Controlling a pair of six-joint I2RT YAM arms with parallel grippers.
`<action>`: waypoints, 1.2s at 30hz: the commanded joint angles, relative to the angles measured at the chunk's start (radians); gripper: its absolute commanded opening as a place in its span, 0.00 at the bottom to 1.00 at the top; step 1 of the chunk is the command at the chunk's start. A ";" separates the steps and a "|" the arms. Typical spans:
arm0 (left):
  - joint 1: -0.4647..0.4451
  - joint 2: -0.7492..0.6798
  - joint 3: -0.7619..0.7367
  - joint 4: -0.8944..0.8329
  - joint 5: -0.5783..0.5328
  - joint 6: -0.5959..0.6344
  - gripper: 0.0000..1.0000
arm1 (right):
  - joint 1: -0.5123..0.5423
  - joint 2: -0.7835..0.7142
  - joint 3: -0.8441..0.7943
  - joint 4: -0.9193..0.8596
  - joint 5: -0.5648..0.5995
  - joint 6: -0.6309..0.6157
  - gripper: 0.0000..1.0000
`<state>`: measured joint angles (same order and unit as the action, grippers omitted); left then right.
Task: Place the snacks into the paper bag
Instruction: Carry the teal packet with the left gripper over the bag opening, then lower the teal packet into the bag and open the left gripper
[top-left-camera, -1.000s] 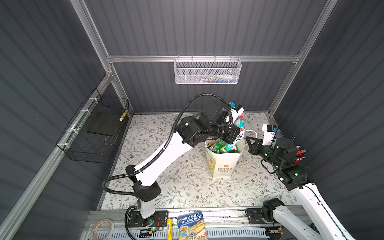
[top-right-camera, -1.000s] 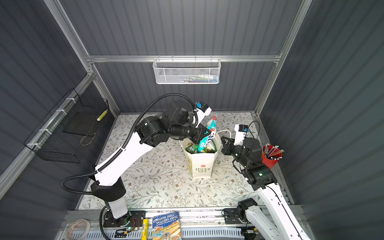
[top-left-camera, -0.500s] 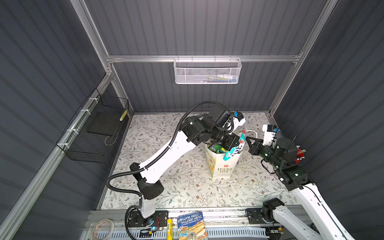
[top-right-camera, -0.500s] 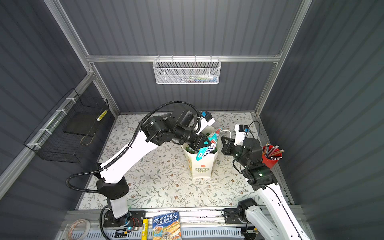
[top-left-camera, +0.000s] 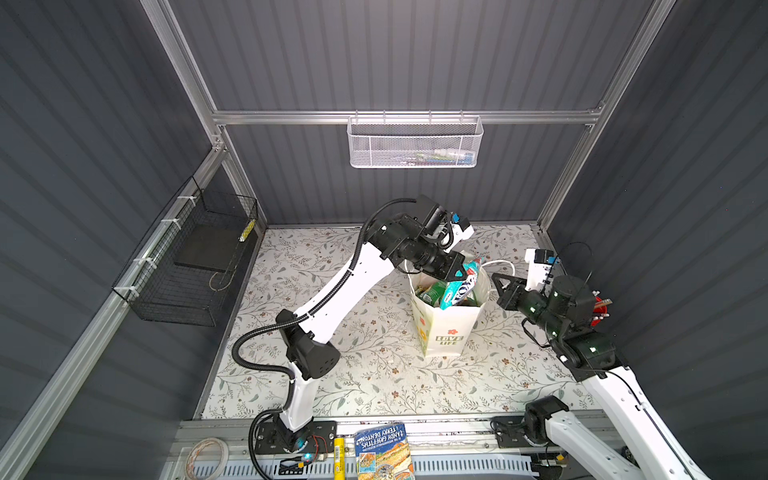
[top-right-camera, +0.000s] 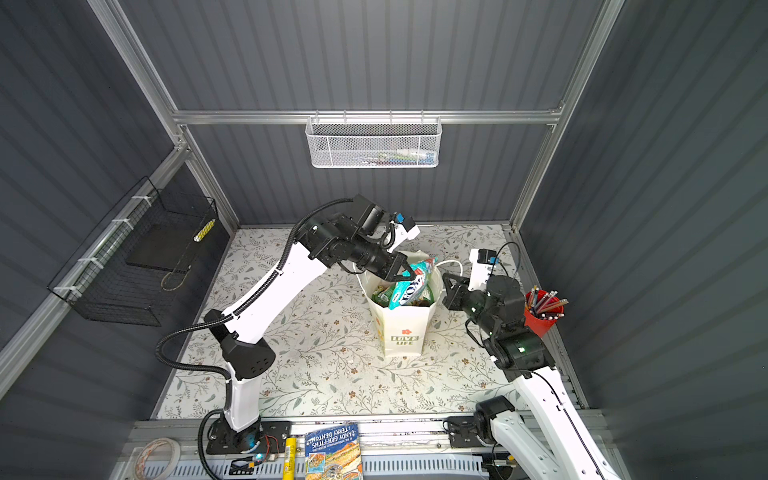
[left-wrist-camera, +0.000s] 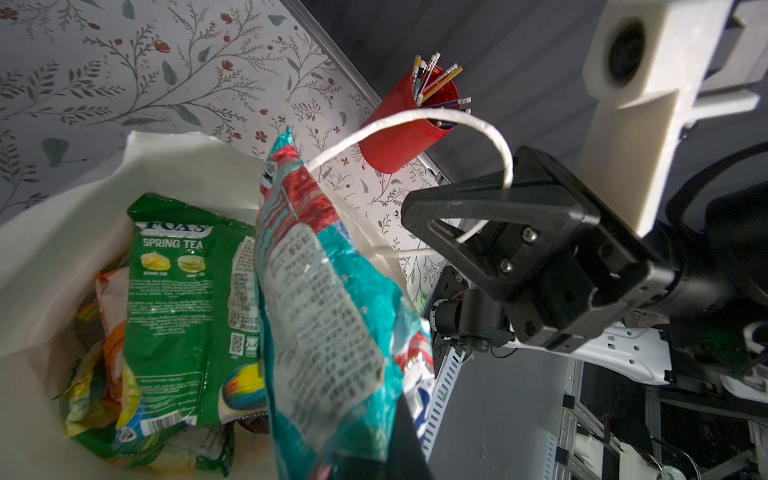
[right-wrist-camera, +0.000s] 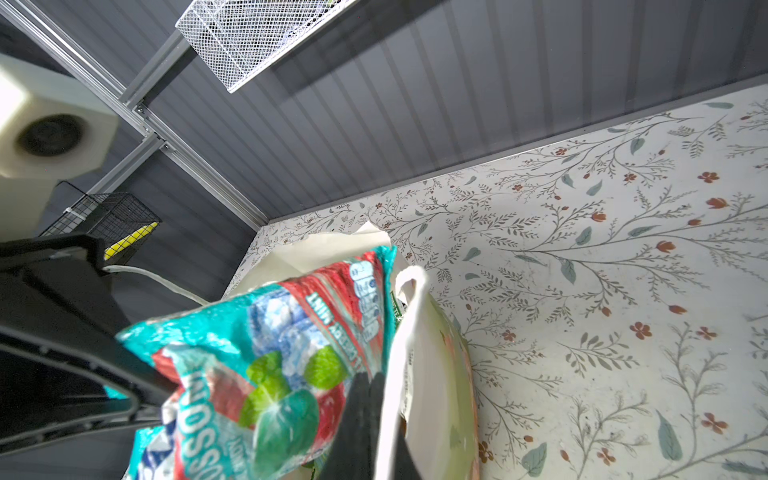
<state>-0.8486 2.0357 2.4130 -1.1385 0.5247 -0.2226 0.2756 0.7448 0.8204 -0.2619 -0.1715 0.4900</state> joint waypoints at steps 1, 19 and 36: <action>0.027 0.025 0.062 -0.037 0.047 0.034 0.03 | -0.001 -0.019 -0.006 0.014 0.009 -0.006 0.00; 0.080 0.059 -0.043 -0.112 -0.097 0.146 0.16 | -0.001 -0.028 -0.007 0.010 0.013 -0.007 0.00; 0.077 -0.221 -0.347 0.171 -0.078 0.105 0.63 | -0.001 -0.019 -0.009 0.015 0.011 -0.007 0.00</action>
<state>-0.7670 1.8214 2.0743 -1.0222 0.4675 -0.1013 0.2756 0.7330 0.8150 -0.2623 -0.1669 0.4896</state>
